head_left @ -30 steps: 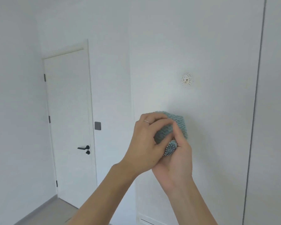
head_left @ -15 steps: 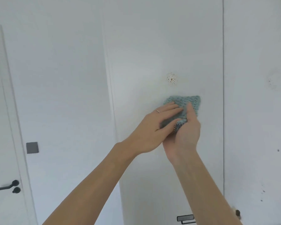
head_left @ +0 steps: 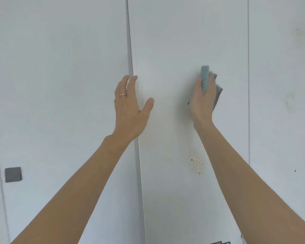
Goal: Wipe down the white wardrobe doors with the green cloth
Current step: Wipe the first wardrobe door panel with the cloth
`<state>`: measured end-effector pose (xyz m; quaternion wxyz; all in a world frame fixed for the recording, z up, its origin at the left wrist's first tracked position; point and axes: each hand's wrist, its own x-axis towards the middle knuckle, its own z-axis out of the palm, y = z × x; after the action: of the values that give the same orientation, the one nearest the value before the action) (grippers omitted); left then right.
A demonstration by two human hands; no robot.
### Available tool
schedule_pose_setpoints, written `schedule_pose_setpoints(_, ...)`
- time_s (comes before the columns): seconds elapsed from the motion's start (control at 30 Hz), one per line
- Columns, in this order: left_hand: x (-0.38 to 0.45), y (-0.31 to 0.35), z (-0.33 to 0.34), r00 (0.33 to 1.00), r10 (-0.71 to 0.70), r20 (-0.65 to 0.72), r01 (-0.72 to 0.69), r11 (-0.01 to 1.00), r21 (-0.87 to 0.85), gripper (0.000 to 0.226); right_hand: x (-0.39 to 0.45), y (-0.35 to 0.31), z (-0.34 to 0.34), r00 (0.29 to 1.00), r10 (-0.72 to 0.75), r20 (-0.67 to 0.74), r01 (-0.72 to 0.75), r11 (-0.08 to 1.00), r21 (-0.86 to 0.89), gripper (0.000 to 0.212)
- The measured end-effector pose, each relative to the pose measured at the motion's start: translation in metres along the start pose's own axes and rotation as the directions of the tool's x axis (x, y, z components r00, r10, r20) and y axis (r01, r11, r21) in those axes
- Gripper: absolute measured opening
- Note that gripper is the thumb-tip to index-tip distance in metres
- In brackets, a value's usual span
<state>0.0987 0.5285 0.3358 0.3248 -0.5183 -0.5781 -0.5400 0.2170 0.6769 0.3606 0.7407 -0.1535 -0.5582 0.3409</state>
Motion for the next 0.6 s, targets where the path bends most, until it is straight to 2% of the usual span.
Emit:
schedule_pose_setpoints(0.1,0.009,-0.009,0.001,0.988,-0.109,0.106,0.120,0.988,-0.101,0.081,0.007,-0.005,0.028,0.986,-0.105,0.133,0.138,0.954,-0.266,0.058)
schedule_pose_setpoints(0.17,0.017,-0.010,0.002,0.975,-0.177,0.137,0.202,0.958,-0.204,0.080,0.014,-0.014,0.044,0.962,-0.185,0.200,0.244,0.913,-0.328,0.057)
schedule_pose_setpoints(0.23,0.028,-0.008,0.003,0.968,-0.220,0.122,0.245,0.936,-0.254,0.074,0.020,-0.022,0.064,0.909,-0.273,0.316,0.381,0.852,-0.359,0.057)
schedule_pose_setpoints(0.3,0.041,-0.004,0.006,0.969,-0.241,0.058,0.247,0.925,-0.288,0.061,0.018,-0.030,0.076,0.803,-0.376,0.463,0.559,0.745,-0.364,0.059)
schedule_pose_setpoints(0.4,0.056,-0.004,0.007,0.961,-0.273,-0.048,0.234,0.893,-0.384,0.046,0.013,-0.020,0.070,0.573,-0.508,0.643,0.807,0.487,-0.334,0.058)
schedule_pose_setpoints(0.43,0.058,-0.004,0.008,0.957,-0.281,-0.070,0.235,0.894,-0.383,0.047,0.020,-0.015,0.064,0.520,-0.520,0.678,0.847,0.417,-0.330,0.057)
schedule_pose_setpoints(0.47,0.060,-0.007,0.010,0.956,-0.281,-0.085,0.231,0.899,-0.372,0.050,0.031,-0.012,0.058,0.498,-0.522,0.693,0.864,0.370,-0.342,0.057)
schedule_pose_setpoints(0.5,0.063,-0.009,0.012,0.956,-0.280,-0.092,0.230,0.903,-0.362,0.053,0.045,-0.013,0.054,0.514,-0.520,0.682,0.856,0.363,-0.368,0.057)
schedule_pose_setpoints(0.53,0.064,-0.011,0.013,0.956,-0.279,-0.090,0.230,0.904,-0.360,0.052,0.059,-0.017,0.052,0.564,-0.511,0.649,0.824,0.397,-0.403,0.057)
schedule_pose_setpoints(0.6,0.067,-0.013,0.017,0.960,-0.266,-0.091,0.213,0.899,-0.382,0.043,0.086,-0.033,0.055,0.702,-0.451,0.551,0.709,0.521,-0.475,0.058)
